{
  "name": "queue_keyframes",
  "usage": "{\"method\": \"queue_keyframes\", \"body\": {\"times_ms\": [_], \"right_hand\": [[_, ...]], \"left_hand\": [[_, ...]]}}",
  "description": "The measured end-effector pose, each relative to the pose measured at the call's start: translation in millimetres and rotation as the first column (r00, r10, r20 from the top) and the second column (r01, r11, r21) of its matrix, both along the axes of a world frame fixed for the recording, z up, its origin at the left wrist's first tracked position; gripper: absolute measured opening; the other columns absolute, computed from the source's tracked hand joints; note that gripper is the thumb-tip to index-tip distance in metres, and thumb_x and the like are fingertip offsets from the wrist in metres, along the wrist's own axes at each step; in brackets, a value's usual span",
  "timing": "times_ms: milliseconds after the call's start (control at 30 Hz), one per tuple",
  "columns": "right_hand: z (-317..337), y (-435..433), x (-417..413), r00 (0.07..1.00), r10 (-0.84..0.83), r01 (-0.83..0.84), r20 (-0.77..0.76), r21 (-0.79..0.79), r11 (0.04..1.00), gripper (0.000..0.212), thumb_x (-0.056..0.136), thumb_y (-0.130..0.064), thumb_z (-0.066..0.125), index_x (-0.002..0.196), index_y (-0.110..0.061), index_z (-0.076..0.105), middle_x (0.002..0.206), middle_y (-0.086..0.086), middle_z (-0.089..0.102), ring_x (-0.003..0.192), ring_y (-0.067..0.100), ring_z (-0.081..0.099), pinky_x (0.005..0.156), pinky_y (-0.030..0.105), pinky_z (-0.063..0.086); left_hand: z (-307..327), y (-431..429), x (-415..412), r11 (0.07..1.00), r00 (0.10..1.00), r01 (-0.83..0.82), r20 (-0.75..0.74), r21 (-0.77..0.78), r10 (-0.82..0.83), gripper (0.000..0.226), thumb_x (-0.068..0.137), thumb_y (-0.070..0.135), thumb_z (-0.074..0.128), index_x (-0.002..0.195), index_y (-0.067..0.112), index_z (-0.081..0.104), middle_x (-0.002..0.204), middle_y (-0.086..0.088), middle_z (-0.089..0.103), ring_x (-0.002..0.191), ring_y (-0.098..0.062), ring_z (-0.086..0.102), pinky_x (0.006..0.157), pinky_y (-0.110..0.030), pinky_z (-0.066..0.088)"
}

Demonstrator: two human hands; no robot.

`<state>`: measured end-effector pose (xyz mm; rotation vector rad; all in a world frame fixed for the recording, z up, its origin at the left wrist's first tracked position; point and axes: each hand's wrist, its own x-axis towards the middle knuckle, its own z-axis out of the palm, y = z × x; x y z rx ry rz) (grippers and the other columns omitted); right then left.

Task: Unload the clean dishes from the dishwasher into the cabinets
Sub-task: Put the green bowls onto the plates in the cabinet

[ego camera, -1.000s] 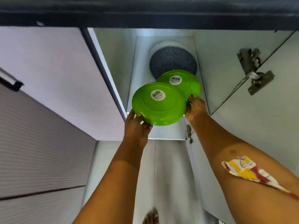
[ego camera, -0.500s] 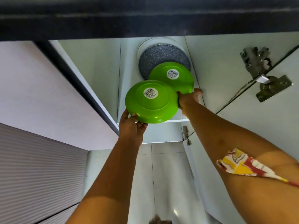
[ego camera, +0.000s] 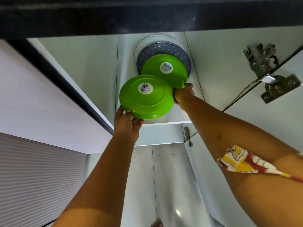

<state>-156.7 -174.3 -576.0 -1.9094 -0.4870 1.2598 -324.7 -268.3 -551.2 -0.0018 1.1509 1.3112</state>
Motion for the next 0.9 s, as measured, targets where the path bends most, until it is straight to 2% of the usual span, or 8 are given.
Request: {"method": "queue_keyframes", "body": {"times_ms": [133, 267, 400, 467, 600, 700, 800, 900], "right_hand": [[4.9, -10.1, -9.9, 0.999, -0.023, 0.022, -0.045, -0.009, 1.000, 0.042, 0.098, -0.032, 0.045, 0.135, -0.020, 0.033, 0.132, 0.013, 0.044, 0.114, 0.036, 0.049, 0.066, 0.043, 0.051], [4.2, -28.3, -18.1, 0.982, 0.065, -0.057, -0.177, 0.048, 0.997, 0.042, 0.093, -0.044, 0.051, 0.129, -0.022, 0.047, 0.129, 0.010, 0.053, 0.110, 0.032, 0.054, 0.079, 0.045, 0.053], [1.5, -41.1, -7.3, 0.953, 0.071, -0.030, -0.294, 0.142, 0.989, 0.041, 0.089, -0.038, 0.061, 0.126, -0.029, 0.046, 0.132, 0.003, 0.050, 0.113, 0.027, 0.053, 0.065, 0.032, 0.051], [1.1, -42.2, 1.3, 0.961, 0.086, -0.042, -0.263, 0.167, 0.985, 0.044, 0.091, -0.038, 0.059, 0.130, -0.028, 0.043, 0.134, 0.002, 0.047, 0.110, 0.025, 0.051, 0.063, 0.032, 0.051], [-4.8, -45.6, 13.9, 0.962, 0.019, 0.022, -0.272, 0.147, 0.989, 0.045, 0.093, -0.034, 0.056, 0.133, -0.021, 0.041, 0.133, 0.006, 0.046, 0.106, 0.023, 0.049, 0.077, 0.041, 0.052], [-9.7, -51.4, 20.3, 0.953, -0.034, 0.080, -0.301, 0.143, 0.986, 0.041, 0.093, -0.029, 0.057, 0.130, -0.020, 0.043, 0.124, 0.004, 0.049, 0.103, 0.023, 0.051, 0.074, 0.040, 0.053], [-18.0, -56.9, 24.6, 0.953, -0.068, 0.118, -0.294, 0.155, 0.981, 0.040, 0.093, -0.027, 0.057, 0.130, -0.018, 0.043, 0.126, 0.006, 0.051, 0.108, 0.027, 0.053, 0.084, 0.047, 0.053], [-25.0, -59.3, 24.6, 0.995, -0.093, 0.101, -0.048, 0.204, 0.974, 0.040, 0.094, -0.026, 0.055, 0.130, -0.010, 0.044, 0.124, 0.012, 0.056, 0.114, 0.032, 0.055, 0.094, 0.047, 0.049]], "left_hand": [[-0.1, 0.2, 2.1, 1.000, 1.000, 0.013, -0.008, 0.016, -0.013, 0.052, 0.092, -0.013, 0.033, 0.127, 0.020, 0.051, 0.092, -0.007, 0.061, 0.083, -0.025, 0.061, 0.086, -0.045, 0.049], [-0.2, 6.0, 5.2, 0.999, 0.999, 0.025, -0.023, 0.021, -0.025, 0.054, 0.092, -0.013, 0.033, 0.130, 0.022, 0.050, 0.094, -0.005, 0.061, 0.086, -0.025, 0.061, 0.082, -0.043, 0.050], [-2.6, 12.5, 6.5, 0.995, 0.994, 0.097, -0.051, 0.031, -0.096, 0.053, 0.094, -0.010, 0.037, 0.135, 0.022, 0.047, 0.106, -0.007, 0.060, 0.096, -0.028, 0.061, 0.085, -0.044, 0.051], [-4.3, 17.2, 9.4, 0.989, 0.988, 0.146, -0.064, 0.032, -0.144, 0.055, 0.093, -0.010, 0.038, 0.136, 0.023, 0.046, 0.111, -0.008, 0.059, 0.097, -0.028, 0.062, 0.085, -0.045, 0.052], [-9.1, 24.6, 21.4, 0.973, 0.969, 0.231, -0.090, -0.021, -0.232, 0.055, 0.094, -0.009, 0.037, 0.137, 0.024, 0.044, 0.116, -0.010, 0.057, 0.089, -0.024, 0.062, 0.080, -0.044, 0.051], [-15.9, 25.9, 23.9, 0.953, 0.947, 0.292, -0.112, -0.085, -0.300, 0.052, 0.095, -0.008, 0.039, 0.135, 0.025, 0.045, 0.124, -0.011, 0.056, 0.099, -0.027, 0.060, 0.081, -0.045, 0.051], [-22.0, 23.2, 26.3, 0.920, 0.912, 0.377, -0.130, -0.106, -0.389, 0.054, 0.096, -0.006, 0.037, 0.137, 0.028, 0.042, 0.133, -0.010, 0.052, 0.112, -0.029, 0.057, 0.085, -0.044, 0.048], [-24.4, 23.5, 29.3, 0.893, 0.873, 0.436, -0.187, -0.112, -0.450, 0.052, 0.096, -0.003, 0.037, 0.140, 0.026, 0.040, 0.137, -0.006, 0.050, 0.122, -0.027, 0.052, 0.090, -0.042, 0.045]]}}
